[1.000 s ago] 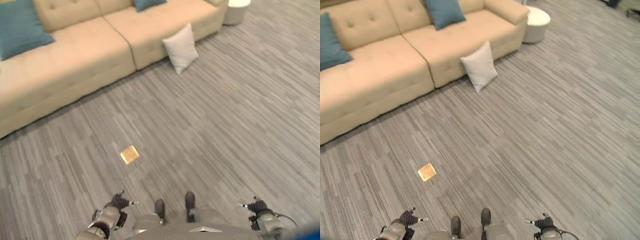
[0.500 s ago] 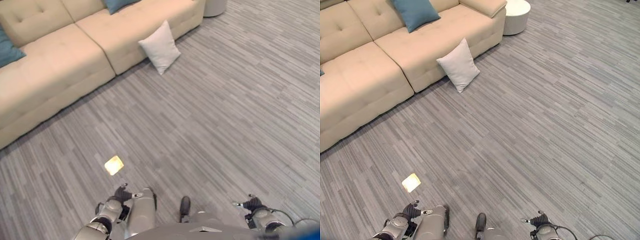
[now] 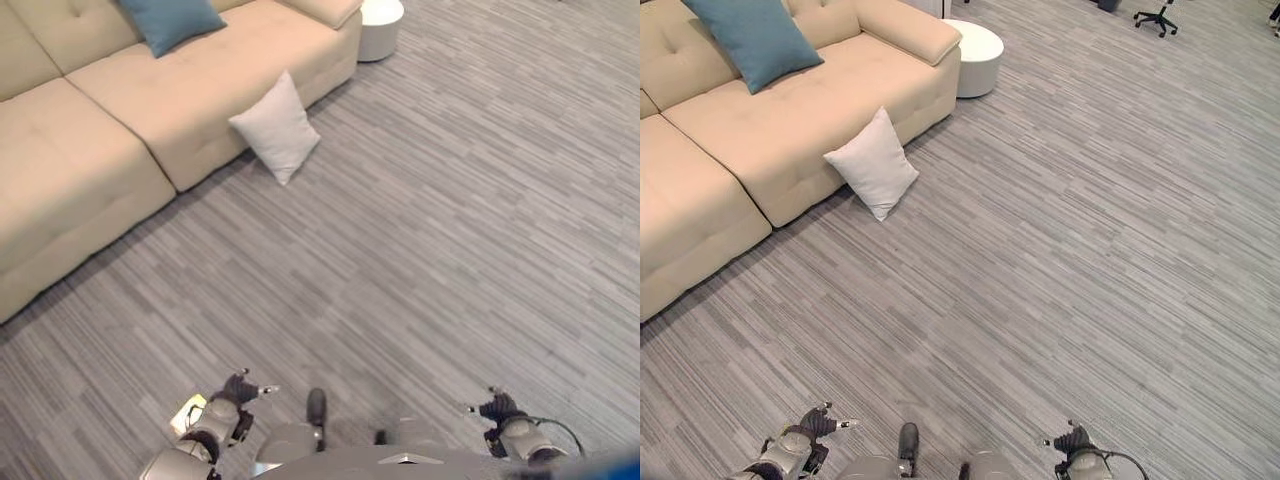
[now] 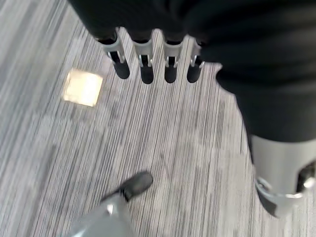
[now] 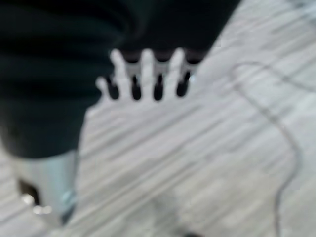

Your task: Pick up all the scattered cushions and arrange them neatly on the sofa.

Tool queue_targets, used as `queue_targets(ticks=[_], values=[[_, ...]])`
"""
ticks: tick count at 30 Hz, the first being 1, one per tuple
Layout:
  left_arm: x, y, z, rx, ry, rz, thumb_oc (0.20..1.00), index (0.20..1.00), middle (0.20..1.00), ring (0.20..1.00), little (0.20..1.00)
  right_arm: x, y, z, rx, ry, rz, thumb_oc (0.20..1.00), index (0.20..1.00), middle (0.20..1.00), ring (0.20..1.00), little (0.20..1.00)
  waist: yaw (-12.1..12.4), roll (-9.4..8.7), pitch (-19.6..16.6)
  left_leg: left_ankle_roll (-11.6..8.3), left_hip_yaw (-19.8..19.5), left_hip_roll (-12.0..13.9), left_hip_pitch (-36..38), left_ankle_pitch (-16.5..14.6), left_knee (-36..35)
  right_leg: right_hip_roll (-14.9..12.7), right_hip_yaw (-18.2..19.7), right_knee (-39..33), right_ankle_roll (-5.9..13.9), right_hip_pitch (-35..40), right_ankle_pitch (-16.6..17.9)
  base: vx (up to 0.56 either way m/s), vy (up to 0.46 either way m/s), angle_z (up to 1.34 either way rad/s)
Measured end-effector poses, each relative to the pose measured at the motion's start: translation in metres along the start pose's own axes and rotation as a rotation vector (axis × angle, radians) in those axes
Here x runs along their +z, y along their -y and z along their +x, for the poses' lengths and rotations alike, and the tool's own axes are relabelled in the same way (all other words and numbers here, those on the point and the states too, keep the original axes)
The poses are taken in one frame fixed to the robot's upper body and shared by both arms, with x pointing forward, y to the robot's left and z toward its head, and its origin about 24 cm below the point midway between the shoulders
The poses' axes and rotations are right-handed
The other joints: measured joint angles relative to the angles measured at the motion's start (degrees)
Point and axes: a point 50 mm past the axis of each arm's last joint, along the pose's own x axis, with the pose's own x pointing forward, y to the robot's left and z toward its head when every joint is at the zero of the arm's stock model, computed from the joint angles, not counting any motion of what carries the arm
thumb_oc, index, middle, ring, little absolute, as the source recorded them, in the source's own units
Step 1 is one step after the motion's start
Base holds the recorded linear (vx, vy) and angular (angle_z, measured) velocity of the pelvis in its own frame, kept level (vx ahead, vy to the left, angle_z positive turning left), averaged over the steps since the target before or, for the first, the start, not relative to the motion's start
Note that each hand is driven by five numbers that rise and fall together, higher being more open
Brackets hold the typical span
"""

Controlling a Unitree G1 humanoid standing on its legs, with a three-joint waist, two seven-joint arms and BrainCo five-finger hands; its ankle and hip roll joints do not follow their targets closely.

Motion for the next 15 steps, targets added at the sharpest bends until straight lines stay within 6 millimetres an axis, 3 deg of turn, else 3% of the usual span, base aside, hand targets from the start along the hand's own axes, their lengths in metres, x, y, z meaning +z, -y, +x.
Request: queue_targets(ticks=[1,3,6,7,8,9,10,11,12,13,14,15], values=[[0.003,0.001,0.000,-0.002,0.006,-0.002,1.000,1.000,1.000,1.000,1.000,0.001,0.000,0.000,0.001,0.004,0.000,1.000,1.000,1.000,1.000,1.000,-0.1,0.72,0.5,-1.61,-0.2,-0.1,1.2,-1.7,0.0,0.3,-0.1,-2.8,-0.14,-1.1,0.0,0.40,-0.016,-0.07],[-0.009,0.005,-0.002,-0.012,-0.029,-0.002,1.000,1.000,1.000,1.000,1.000,0.004,0.000,0.001,0.004,0.011,-0.001,1.000,1.000,1.000,1.000,1.000,-0.2,2.17,0.4,-0.84,0.1,-0.1,2.7,-3.3,-0.3,0.8,-2.4,-12.8,-1.64,-3.8,1.9,0.35,-0.063,-0.11],[-0.018,0.006,-0.003,-0.015,-0.064,0.002,1.000,1.000,1.000,1.000,1.000,-0.003,-0.002,-0.001,0.010,-0.004,-0.006,1.000,1.000,1.000,1.000,1.000,-1.4,1.49,0.3,-2.22,-1.1,-1.4,5.4,-5.1,-1.6,1.8,-3.2,-26.8,-0.68,-6.7,8.8,0.31,-0.092,0.23],[-0.022,0.007,-0.004,-0.018,-0.076,0.004,1.000,1.000,1.000,1.000,1.000,-0.010,-0.004,-0.003,0.015,-0.029,-0.009,1.000,1.000,1.000,1.000,1.000,-2.3,0.81,0.2,-2.99,-2.1,-1.9,7.9,-5.7,-1.7,2.9,-3.3,-31.0,-1.18,-7.1,13.8,0.40,-0.164,0.56],[-0.025,0.009,-0.005,-0.023,-0.082,0.004,1.000,1.000,1.000,1.000,1.000,-0.013,-0.004,-0.003,0.016,-0.040,-0.012,1.000,1.000,1.000,1.000,1.000,-2.8,0.58,0.1,-4.54,-3.4,-2.1,9.5,-6.7,-1.6,3.9,-3.1,-31.2,-1.98,-6.9,15.5,0.40,-0.165,0.66],[-0.025,0.012,-0.006,-0.030,-0.080,0.001,1.000,1.000,1.000,1.000,1.000,-0.019,-0.004,-0.004,0.016,-0.061,-0.016,1.000,1.000,1.000,1.000,1.000,-3.0,0.47,-0.2,-6.16,-4.9,-2.0,11.5,-7.7,-1.5,5.0,-2.6,-30.5,-3.60,-5.8,16.8,0.39,-0.202,0.88],[-0.020,0.022,-0.006,-0.053,-0.064,-0.010,1.000,1.000,1.000,1.000,1.000,-0.025,0.000,-0.004,0.007,-0.084,-0.015,1.000,1.000,1.000,1.000,1.000,-3.3,1.65,-0.7,-7.55,-7.1,-1.1,13.1,-8.6,0.2,6.0,-0.8,-31.2,-8.43,-3.0,20.4,0.29,-0.162,0.74],[-0.020,0.024,-0.006,-0.059,-0.060,-0.013,1.000,1.000,1.000,1.000,1.000,-0.026,0.000,-0.004,0.005,-0.085,-0.010,1.000,1.000,1.000,1.000,1.000,-3.1,2.06,-0.9,-7.58,-6.9,-0.7,13.0,-8.6,1.3,6.2,-0.9,-31.7,-8.87,-1.9,20.4,0.32,-0.287,0.65],[-0.021,0.023,-0.006,-0.056,-0.064,-0.034,1.000,1.000,1.000,1.000,1.000,-0.013,0.003,-0.001,0.000,-0.046,-0.010,1.000,1.000,1.000,1.000,1.000,-2.4,1.11,-1.3,-8.75,-4.2,-1.8,7.7,-8.4,15.6,5.0,-0.7,-35.9,-10.25,3.0,20.7,0.20,-0.209,0.27],[-0.024,0.023,-0.007,-0.050,-0.069,-0.053,1.000,1.000,1.000,1.000,1.000,-0.008,0.005,0.000,-0.007,-0.025,-0.001,1.000,1.000,1.000,1.000,1.000,-2.3,0.70,-1.5,-9.34,-3.9,-2.0,4.8,-6.8,23.0,4.6,0.3,-37.4,-11.17,5.1,19.2,0.25,-0.244,0.50],[-0.021,0.020,-0.006,-0.042,-0.063,-0.056,1.000,1.000,1.000,1.000,1.000,-0.006,0.006,0.000,-0.012,-0.019,0.002,1.000,1.000,1.000,1.000,1.000,-2.2,0.30,-1.1,-11.82,-3.2,-2.0,0.3,-4.1,33.1,4.3,0.7,-38.4,-11.57,7.4,18.0,0.17,-0.122,0.25],[-0.020,0.019,-0.005,-0.037,-0.063,-0.055,1.000,1.000,1.000,1.000,1.000,-0.007,0.005,0.001,-0.008,-0.030,-0.004,1.000,1.000,1.000,1.000,1.000,-0.8,-0.47,-0.7,-12.48,-1.0,-1.7,-3.5,0.7,40.9,3.9,1.2,-39.5,-12.08,9.1,17.7,0.19,-0.106,0.03]])
